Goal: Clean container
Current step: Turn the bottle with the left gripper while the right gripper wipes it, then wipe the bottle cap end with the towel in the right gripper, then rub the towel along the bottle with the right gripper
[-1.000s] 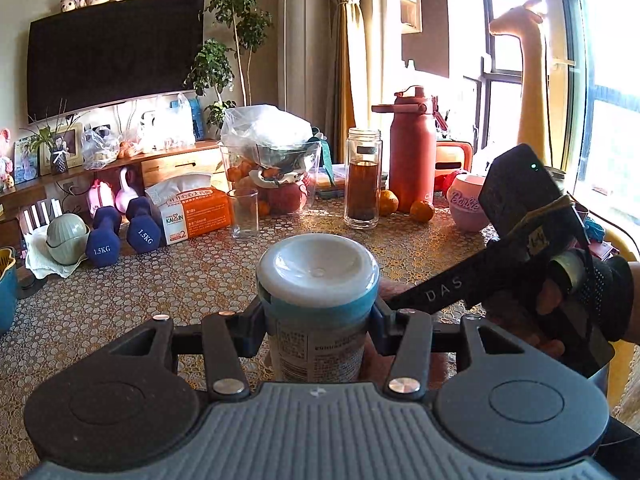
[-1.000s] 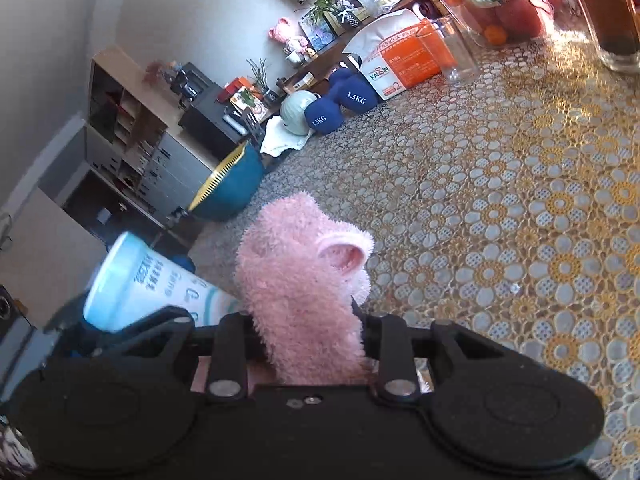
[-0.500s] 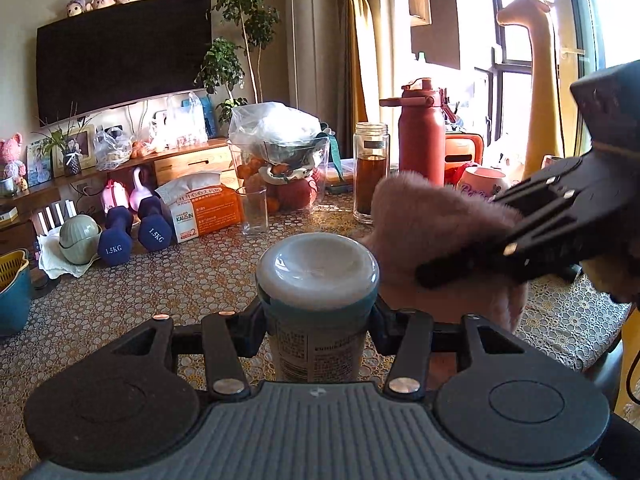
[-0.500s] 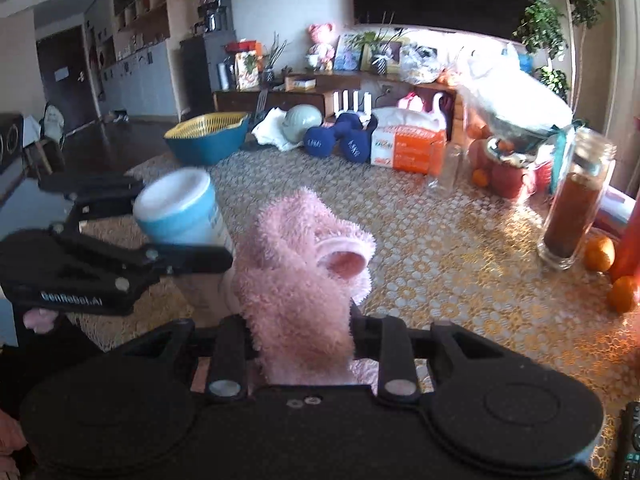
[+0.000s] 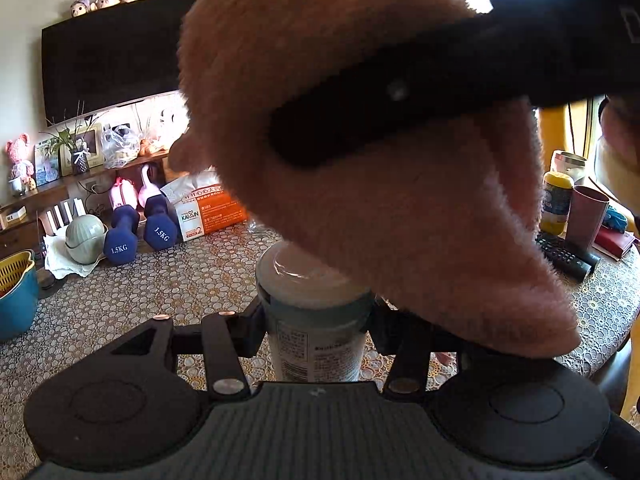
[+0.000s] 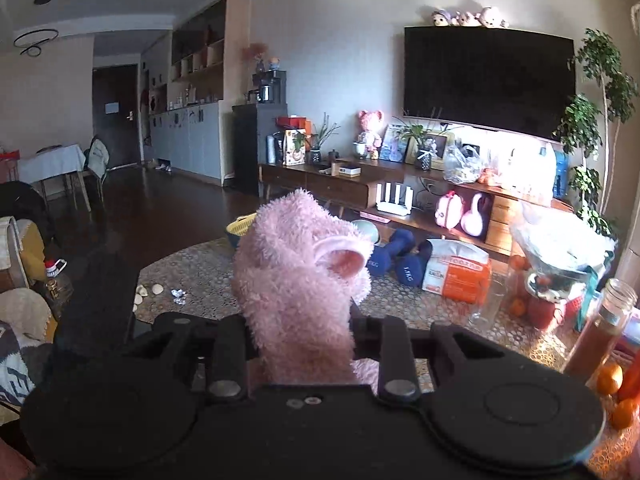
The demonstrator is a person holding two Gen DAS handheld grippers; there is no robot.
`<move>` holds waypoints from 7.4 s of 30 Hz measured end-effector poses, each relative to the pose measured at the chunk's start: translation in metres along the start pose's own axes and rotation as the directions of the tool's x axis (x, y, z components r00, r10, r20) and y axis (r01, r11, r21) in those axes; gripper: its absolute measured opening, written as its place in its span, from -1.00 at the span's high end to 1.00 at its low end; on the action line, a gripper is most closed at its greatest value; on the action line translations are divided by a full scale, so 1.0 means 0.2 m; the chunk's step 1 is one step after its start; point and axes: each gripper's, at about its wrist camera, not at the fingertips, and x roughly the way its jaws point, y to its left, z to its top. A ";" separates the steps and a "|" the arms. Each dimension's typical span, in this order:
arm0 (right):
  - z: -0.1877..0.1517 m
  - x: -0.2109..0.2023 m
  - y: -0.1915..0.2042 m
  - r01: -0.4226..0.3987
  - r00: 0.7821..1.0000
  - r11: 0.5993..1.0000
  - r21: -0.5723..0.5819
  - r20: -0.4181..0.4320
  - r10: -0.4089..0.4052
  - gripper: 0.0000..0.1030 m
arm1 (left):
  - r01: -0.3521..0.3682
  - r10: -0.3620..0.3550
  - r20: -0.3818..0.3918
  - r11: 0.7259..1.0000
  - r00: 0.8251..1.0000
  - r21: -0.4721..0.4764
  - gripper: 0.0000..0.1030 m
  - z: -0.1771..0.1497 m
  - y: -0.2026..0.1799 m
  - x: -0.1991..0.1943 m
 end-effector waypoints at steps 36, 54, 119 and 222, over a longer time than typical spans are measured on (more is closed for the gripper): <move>-0.36 0.29 -0.53 -0.132 0.985 0.828 0.545 -0.020 0.170 0.45 | 0.041 -0.040 0.010 0.999 0.999 -0.025 0.04 0.00 0.08 -0.03; -0.75 0.44 -0.57 -0.124 0.969 0.661 0.740 -0.052 0.240 0.44 | 0.057 -0.057 0.002 0.998 0.998 -0.031 0.03 0.00 0.11 -0.02; -0.37 0.52 -0.65 -0.303 0.919 0.717 0.628 -0.007 0.394 0.44 | 0.065 -0.068 0.054 0.996 0.996 0.055 0.03 -0.03 0.10 -0.04; -0.62 0.23 -0.09 -0.060 0.998 0.726 0.685 0.059 0.027 0.46 | 0.043 -0.068 -0.100 0.972 0.993 -0.229 -0.01 0.20 0.31 -0.08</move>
